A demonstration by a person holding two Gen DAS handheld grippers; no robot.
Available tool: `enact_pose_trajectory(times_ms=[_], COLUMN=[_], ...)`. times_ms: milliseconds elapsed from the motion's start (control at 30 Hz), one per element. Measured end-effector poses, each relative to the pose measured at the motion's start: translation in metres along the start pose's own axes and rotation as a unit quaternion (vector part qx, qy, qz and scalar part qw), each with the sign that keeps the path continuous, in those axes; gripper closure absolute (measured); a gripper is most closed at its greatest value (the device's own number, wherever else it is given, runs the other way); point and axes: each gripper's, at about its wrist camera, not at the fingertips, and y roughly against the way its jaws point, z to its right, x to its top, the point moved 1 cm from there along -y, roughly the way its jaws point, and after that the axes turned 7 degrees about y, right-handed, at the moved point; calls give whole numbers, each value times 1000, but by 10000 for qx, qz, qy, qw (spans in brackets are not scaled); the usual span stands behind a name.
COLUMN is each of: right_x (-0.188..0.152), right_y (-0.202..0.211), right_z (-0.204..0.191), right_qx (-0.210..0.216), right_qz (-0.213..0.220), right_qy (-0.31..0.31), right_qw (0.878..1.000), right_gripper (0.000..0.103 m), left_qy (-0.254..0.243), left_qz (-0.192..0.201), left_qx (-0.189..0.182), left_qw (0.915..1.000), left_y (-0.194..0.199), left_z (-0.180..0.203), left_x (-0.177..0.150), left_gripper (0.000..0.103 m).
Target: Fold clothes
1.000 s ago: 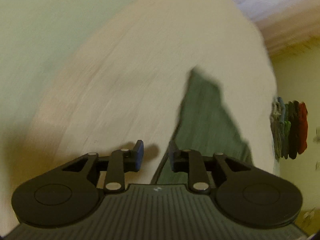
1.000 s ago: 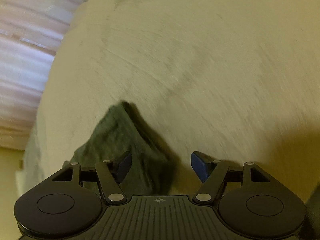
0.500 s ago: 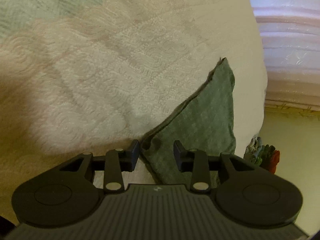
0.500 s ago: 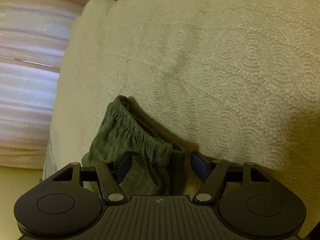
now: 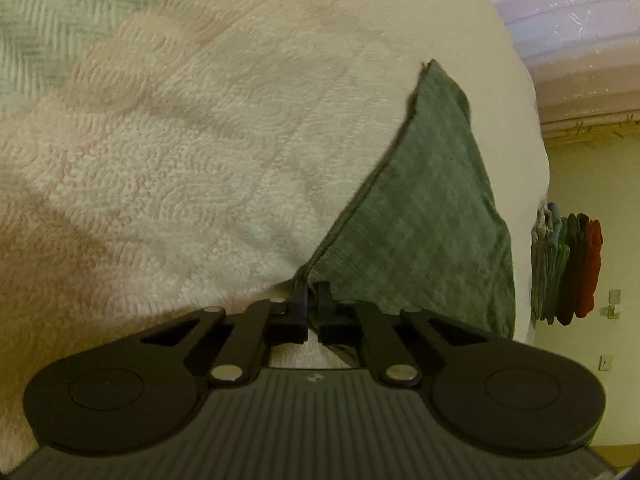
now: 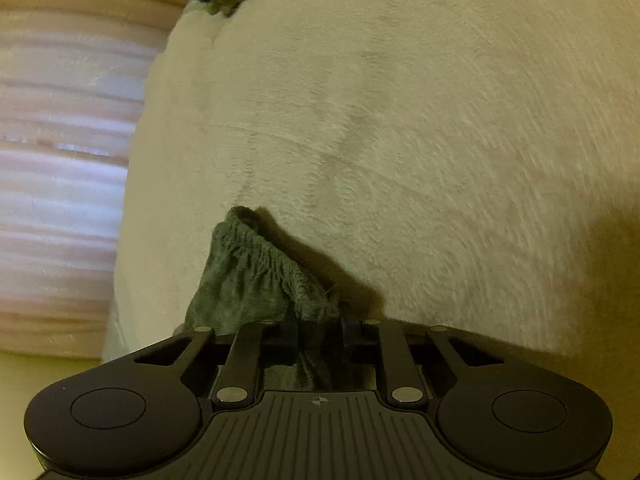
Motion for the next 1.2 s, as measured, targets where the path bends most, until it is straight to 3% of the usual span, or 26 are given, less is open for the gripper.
enact_pose_trajectory(times_ms=[200, 367, 500, 567, 667, 700, 767, 833, 867, 1033, 1200], right_x=[32, 70, 88, 89, 86, 85, 81, 78, 73, 44, -50], right_y=[11, 22, 38, 33, 7, 5, 4, 6, 9, 39, 70], right_z=[-40, -73, -81, -67, -19, -11, 3, 10, 7, -5, -32], right_qx=[-86, -18, 132, -143, -680, -660, -575, -535, -591, -1390, -1260], right_qz=[-113, -34, 243, 213, -203, -134, 49, 286, 445, 1118, 1383], right_qy=[1392, 2557, 2902, 2872, 2236, 1969, 1423, 988, 927, 659, -49], right_qw=[9902, 9667, 9566, 9575, 9721, 9781, 9881, 9933, 9929, 9818, 9823], right_gripper=[88, 88, 87, 87, 83, 69, 57, 36, 33, 32, 33], left_qy=[-123, -74, -288, -392, -593, -658, -792, -992, -1094, -1957, -3311], left_qz=[-191, -695, -1221, -1405, -1678, -1789, -1958, -2058, -2101, -1969, -1732], left_qx=[-59, -372, -535, -480, -254, -93, 121, 221, 268, 491, 454], left_qw=[9997, 9969, 9907, 9881, 9837, 9816, 9774, 9733, 9712, 9594, 9265], left_y=[-1, -13, -28, -36, -50, -53, -52, -45, -40, -21, -27], left_z=[18, 39, 59, 64, 71, 73, 74, 76, 77, 91, 130], left_x=[-14, -43, -63, -62, -48, -43, -30, -17, -11, 33, 97], left_gripper=[102, 102, 102, 102, 101, 98, 93, 77, 76, 76, 76])
